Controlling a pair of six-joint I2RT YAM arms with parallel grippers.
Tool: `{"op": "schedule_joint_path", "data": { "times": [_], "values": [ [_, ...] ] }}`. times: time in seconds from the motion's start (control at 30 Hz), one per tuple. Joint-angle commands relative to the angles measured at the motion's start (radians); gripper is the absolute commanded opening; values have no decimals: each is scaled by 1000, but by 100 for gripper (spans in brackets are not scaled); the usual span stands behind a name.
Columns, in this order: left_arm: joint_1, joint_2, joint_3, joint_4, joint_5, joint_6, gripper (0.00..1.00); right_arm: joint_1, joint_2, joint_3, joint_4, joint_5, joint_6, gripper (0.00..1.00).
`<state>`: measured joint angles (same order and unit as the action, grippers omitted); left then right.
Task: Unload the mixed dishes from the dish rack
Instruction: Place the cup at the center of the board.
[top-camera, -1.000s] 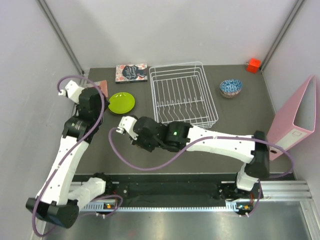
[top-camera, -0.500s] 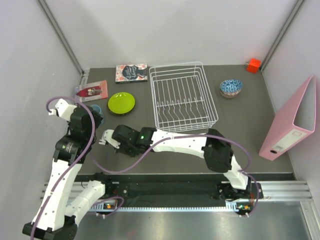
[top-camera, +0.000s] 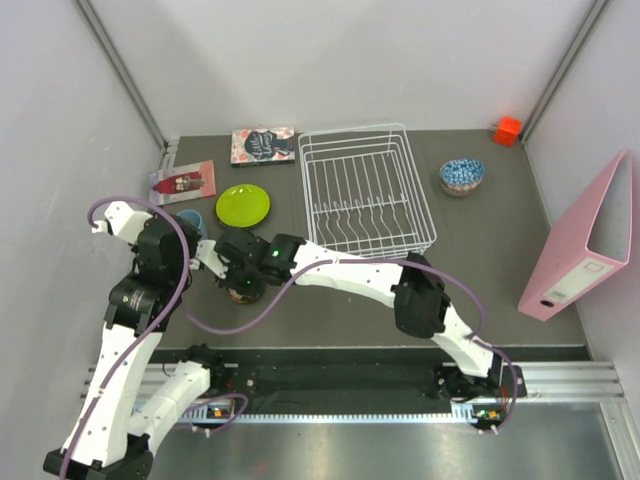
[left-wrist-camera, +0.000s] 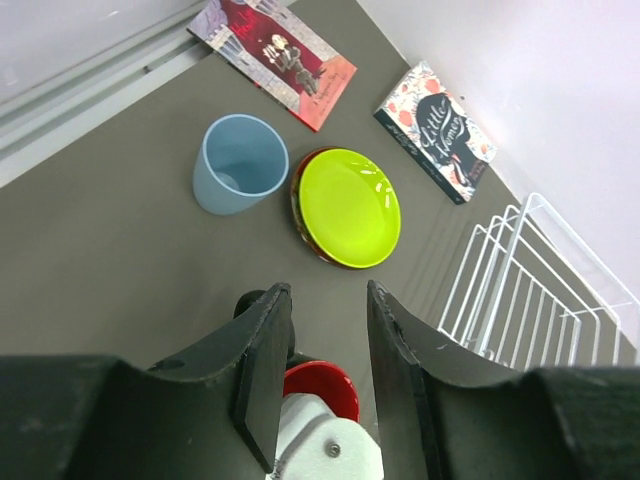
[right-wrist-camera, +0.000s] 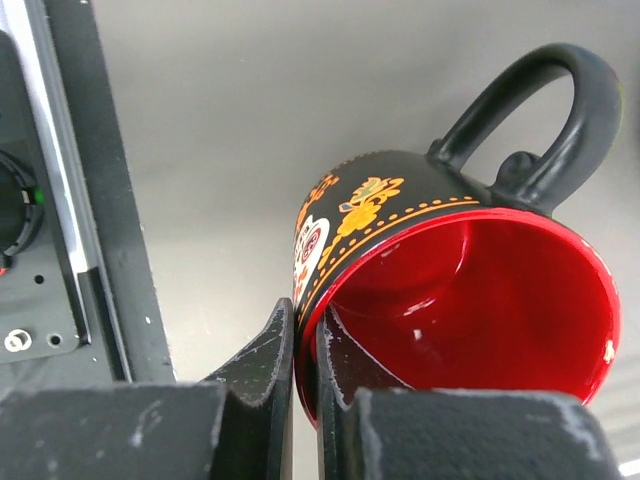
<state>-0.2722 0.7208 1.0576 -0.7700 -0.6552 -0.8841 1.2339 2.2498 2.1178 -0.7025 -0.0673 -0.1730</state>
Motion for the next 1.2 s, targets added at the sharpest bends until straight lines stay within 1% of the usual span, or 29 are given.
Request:
{"op": "schedule_joint_path", "data": {
  "times": [0.0, 0.23, 0.27, 0.43, 0.73, 0.87, 1.03, 1.1, 1.13, 1.17],
  "values": [
    [-18, -15, -15, -3, 17, 11, 42, -34, 11, 97, 94, 4, 35, 0],
    [-18, -3, -24, 6, 14, 17, 42, -34, 24, 96, 71, 61, 7, 0],
    [-18, -1, -24, 11, 12, 17, 43, -34, 22, 88, 69, 105, -2, 0],
    [-18, 14, -31, 21, 17, 16, 43, -40, -13, 28, 77, 178, -25, 0],
    [-18, 49, -38, 49, 34, 20, 43, -109, -36, -38, 106, 156, -20, 0],
    [-18, 65, -25, 51, 29, 28, 43, -122, -42, -53, 95, 153, -28, 0],
    [-18, 77, -24, 54, 37, 25, 43, -129, -78, -130, 110, 149, -26, 0],
    [-18, 78, -30, 57, 43, 22, 43, -129, -82, -136, 110, 153, -22, 0],
    [-18, 81, -31, 57, 46, 19, 43, -131, -85, -136, 109, 159, -16, 5],
    [-18, 83, -31, 58, 49, 16, 43, -131, -88, -137, 109, 159, -16, 8]
  ]
}}
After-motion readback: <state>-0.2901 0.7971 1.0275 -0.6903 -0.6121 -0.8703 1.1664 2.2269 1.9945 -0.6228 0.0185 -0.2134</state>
